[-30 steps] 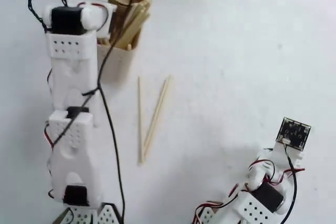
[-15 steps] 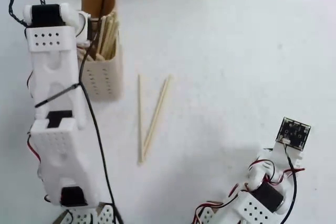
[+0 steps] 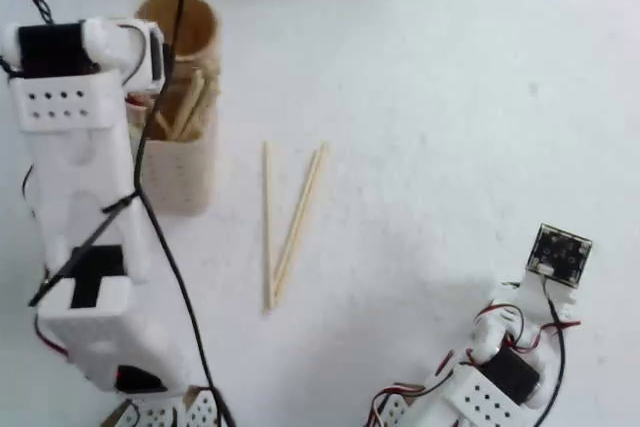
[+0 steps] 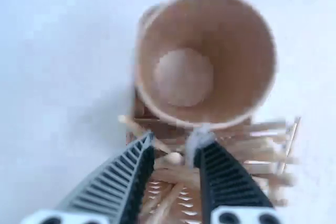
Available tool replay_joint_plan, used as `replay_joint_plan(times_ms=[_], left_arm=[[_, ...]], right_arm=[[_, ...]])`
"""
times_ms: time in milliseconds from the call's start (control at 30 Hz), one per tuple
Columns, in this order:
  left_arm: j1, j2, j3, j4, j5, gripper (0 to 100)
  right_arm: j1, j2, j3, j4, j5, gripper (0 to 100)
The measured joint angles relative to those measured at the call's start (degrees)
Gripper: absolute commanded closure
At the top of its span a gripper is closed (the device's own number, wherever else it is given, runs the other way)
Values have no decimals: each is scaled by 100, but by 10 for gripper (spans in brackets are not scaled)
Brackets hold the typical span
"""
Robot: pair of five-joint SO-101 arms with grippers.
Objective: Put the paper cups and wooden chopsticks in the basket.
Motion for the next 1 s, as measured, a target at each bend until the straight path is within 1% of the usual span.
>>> replay_joint_plan(times_ms=[133, 267, 367, 467, 567, 667, 767, 900, 1000], left_arm=[[0, 9, 378, -18, 0, 850], [-62, 9, 281, -132, 0, 850], [-79, -123, -141, -132, 0, 850], [-88, -475, -835, -132, 0, 850], [-325, -905, -1644, -132, 0, 850], [-967, -1266, -2277, -114, -44, 850], [-1934, -1389, -2233, -114, -404, 850], [-3253, -1389, -1240, -114, -914, 850], [-3982, -1380, -308, -114, -1187, 850]], right_arm=[[0, 0, 0, 0, 0, 981], [0, 0, 0, 0, 0, 981], [-9, 0, 0, 0, 0, 981], [0, 0, 0, 0, 0, 981], [-9, 0, 0, 0, 0, 981], [0, 0, 0, 0, 0, 981], [-193, 0, 0, -202, 0, 981], [-580, -97, -9, -879, 79, 973], [-1160, -105, -88, -1134, 686, 931]])
